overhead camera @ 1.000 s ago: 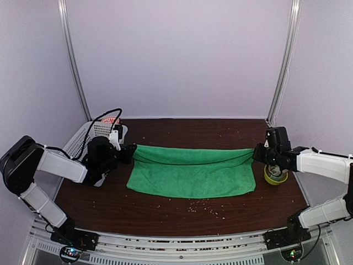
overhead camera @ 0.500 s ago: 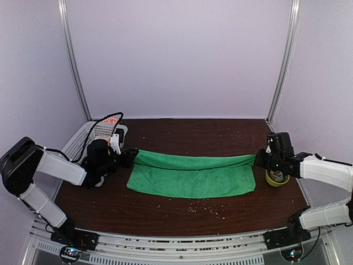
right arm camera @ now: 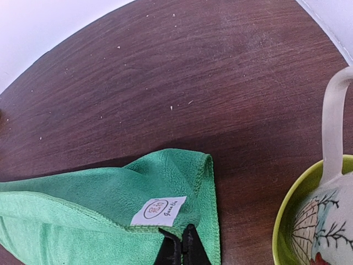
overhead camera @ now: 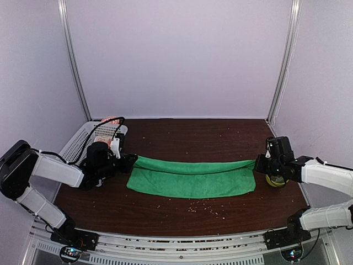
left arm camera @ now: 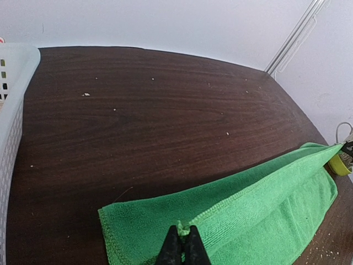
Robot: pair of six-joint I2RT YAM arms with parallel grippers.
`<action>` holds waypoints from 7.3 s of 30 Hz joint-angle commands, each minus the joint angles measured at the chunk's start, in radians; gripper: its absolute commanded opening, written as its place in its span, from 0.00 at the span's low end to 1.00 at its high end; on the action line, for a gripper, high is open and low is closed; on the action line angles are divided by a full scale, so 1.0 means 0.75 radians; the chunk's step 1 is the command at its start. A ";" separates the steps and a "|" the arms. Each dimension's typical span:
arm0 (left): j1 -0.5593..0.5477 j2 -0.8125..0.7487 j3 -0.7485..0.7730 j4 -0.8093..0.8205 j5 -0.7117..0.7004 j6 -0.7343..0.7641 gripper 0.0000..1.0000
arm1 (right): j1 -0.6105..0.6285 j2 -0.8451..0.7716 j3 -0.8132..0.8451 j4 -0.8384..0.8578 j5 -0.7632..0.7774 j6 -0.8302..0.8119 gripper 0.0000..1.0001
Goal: Roll the towels
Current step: Fold the towel at the center of the board, then adjust the towel at the center of the board.
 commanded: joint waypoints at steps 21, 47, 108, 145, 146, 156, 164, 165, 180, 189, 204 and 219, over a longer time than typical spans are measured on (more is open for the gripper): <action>-0.038 -0.164 -0.114 -0.113 0.023 0.005 0.00 | 0.088 -0.078 -0.053 -0.162 0.079 0.020 0.00; -0.047 -0.249 -0.254 -0.176 0.021 -0.052 0.00 | 0.148 -0.053 -0.075 -0.239 0.107 0.059 0.00; -0.142 0.188 0.534 -1.167 0.038 0.058 0.17 | 0.295 0.438 0.339 -0.477 -0.176 -0.131 0.36; -0.175 -0.222 0.316 -1.220 0.033 0.064 0.02 | 0.437 0.281 0.314 -0.419 0.097 -0.011 0.37; -0.173 -0.233 0.339 -1.207 0.042 0.059 0.03 | 0.428 0.256 0.312 -0.414 0.124 0.015 0.38; -0.182 0.151 0.704 -1.107 0.118 0.010 0.03 | 0.392 0.211 0.271 -0.524 0.273 0.187 0.37; -0.183 0.392 0.757 -1.149 0.028 -0.017 0.00 | 0.411 0.101 0.186 -0.385 0.178 0.252 0.39; -0.183 0.405 0.749 -1.160 -0.005 -0.030 0.00 | 0.412 0.101 0.192 -0.388 0.182 0.253 0.39; -0.152 0.442 0.665 -1.501 -0.495 -0.175 0.00 | 0.414 0.114 0.247 -0.503 0.319 0.364 0.48; -0.124 0.378 0.669 -1.556 -0.495 -0.176 0.00 | 0.414 0.094 0.238 -0.527 0.359 0.386 0.53; -0.398 0.360 1.028 -1.378 0.019 -0.010 0.07 | 0.389 0.232 0.222 -0.388 0.286 0.374 0.54; -0.398 0.612 1.112 -1.375 -0.026 0.002 0.02 | 0.313 0.465 0.297 -0.226 0.198 0.547 0.50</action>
